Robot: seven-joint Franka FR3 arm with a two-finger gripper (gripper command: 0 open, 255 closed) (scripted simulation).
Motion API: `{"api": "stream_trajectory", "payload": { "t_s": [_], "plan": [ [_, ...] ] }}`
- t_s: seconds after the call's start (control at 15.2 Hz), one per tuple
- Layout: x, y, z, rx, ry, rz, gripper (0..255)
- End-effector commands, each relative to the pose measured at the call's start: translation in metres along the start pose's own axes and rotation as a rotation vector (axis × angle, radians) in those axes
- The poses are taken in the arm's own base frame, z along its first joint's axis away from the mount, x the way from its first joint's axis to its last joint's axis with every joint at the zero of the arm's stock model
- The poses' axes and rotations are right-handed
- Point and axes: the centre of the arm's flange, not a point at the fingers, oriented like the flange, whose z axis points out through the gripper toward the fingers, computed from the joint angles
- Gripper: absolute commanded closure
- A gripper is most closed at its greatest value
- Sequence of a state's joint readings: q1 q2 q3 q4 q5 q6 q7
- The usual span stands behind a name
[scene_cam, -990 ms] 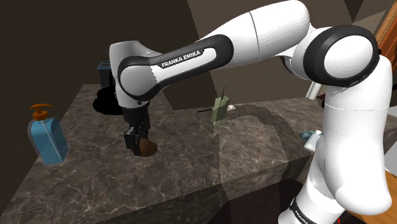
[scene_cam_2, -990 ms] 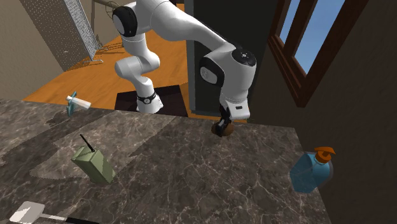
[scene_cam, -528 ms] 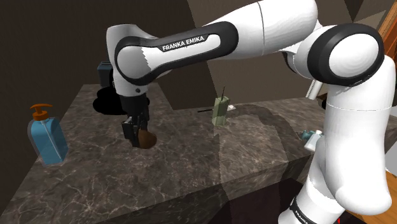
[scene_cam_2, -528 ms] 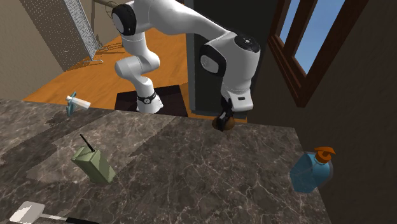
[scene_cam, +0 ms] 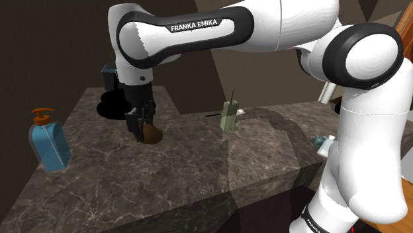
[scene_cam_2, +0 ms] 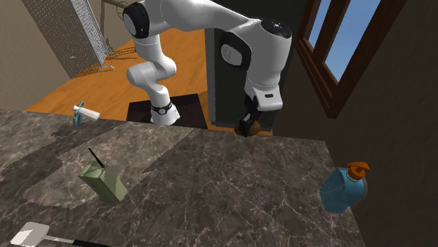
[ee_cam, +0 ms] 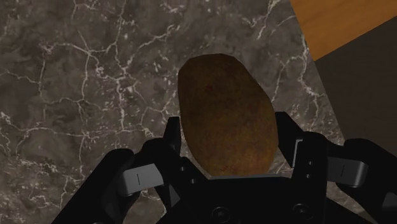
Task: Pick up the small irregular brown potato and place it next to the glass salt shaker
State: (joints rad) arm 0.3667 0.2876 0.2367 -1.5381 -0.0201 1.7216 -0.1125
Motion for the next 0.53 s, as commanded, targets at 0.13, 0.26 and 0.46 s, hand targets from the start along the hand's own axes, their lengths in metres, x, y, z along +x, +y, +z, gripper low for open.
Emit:
{"api": "stream_trajectory", "payload": {
  "t_s": [0.13, 0.26, 0.46],
  "plan": [
    [-0.002, -0.002, -0.017, 0.000, -0.001, 0.000, 255],
    [-0.026, 0.009, -0.016, 0.000, -0.001, 0.000, 255],
    [-0.061, 0.026, -0.014, 0.000, -0.001, 0.000, 255]
  ]
}}
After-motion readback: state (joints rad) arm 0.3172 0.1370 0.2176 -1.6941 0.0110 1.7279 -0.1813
